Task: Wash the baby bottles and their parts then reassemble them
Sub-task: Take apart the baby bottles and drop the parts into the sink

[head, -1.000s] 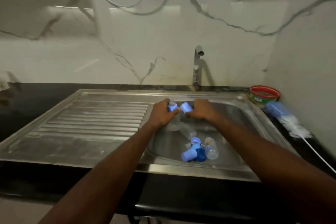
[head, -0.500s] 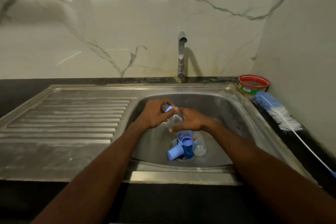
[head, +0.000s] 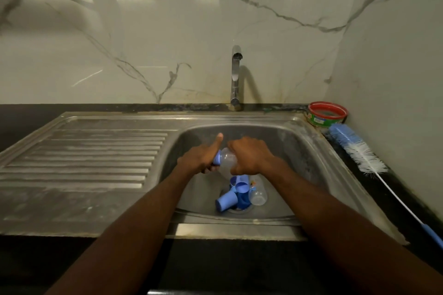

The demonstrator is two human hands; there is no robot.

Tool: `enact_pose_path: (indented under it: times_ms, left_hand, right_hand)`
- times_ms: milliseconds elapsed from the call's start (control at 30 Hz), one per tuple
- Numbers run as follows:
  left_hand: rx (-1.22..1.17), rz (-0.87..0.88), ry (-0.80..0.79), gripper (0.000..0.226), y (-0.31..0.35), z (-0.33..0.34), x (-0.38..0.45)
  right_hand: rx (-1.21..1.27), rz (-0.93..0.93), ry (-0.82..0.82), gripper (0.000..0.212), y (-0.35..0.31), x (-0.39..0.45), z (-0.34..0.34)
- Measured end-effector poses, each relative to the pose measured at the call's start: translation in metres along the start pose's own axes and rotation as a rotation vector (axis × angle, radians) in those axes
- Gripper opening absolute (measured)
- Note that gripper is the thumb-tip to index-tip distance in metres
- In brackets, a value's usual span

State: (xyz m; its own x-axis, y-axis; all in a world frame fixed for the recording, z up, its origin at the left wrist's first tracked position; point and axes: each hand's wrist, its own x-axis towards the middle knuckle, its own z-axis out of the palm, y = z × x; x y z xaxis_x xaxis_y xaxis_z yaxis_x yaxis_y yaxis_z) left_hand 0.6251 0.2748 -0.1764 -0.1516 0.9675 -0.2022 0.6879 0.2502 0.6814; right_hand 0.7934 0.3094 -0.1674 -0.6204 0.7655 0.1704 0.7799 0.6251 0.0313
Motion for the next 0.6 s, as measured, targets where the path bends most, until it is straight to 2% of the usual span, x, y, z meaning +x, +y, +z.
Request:
enact_pose_path:
  times_ms: [33, 67, 133, 200, 267, 367, 467, 533, 600]
  left_hand:
    - [-0.147, -0.028, 0.021, 0.085, -0.001, -0.004, -0.001]
    - [-0.269, -0.026, 0.022, 0.078, -0.002, -0.008, -0.002]
    - [-0.420, 0.120, -0.036, 0.046, -0.007, -0.016, 0.000]
    - [-0.338, 0.407, -0.095, 0.051, -0.013, -0.020, 0.002]
    - [-0.257, 0.564, -0.101, 0.045, -0.014, -0.016, 0.005]
    - [-0.265, 0.480, -0.028, 0.027, -0.008, -0.010, 0.003]
    - [-0.291, 0.231, 0.074, 0.055, -0.005, -0.011, 0.001]
    - [-0.366, 0.107, 0.117, 0.058, -0.008, -0.013, 0.003]
    - [-0.491, 0.055, 0.099, 0.057, -0.015, -0.016, 0.008]
  right_hand:
    - [0.037, 0.035, -0.001, 0.053, 0.001, 0.001, 0.002]
    - [0.085, 0.081, 0.000, 0.055, 0.003, 0.002, 0.004]
    - [0.186, 0.166, 0.015, 0.059, 0.013, 0.004, 0.007]
    - [0.282, 0.180, 0.023, 0.060, 0.024, 0.004, 0.012]
    - [0.374, 0.137, 0.002, 0.059, 0.031, 0.002, 0.015]
    - [0.392, 0.079, -0.010, 0.058, 0.034, -0.001, 0.017]
    - [0.302, 0.050, 0.024, 0.062, 0.028, -0.001, 0.009]
    - [0.250, 0.092, 0.023, 0.077, 0.025, -0.001, 0.007]
    - [0.317, 0.166, -0.041, 0.078, 0.026, 0.001, 0.013]
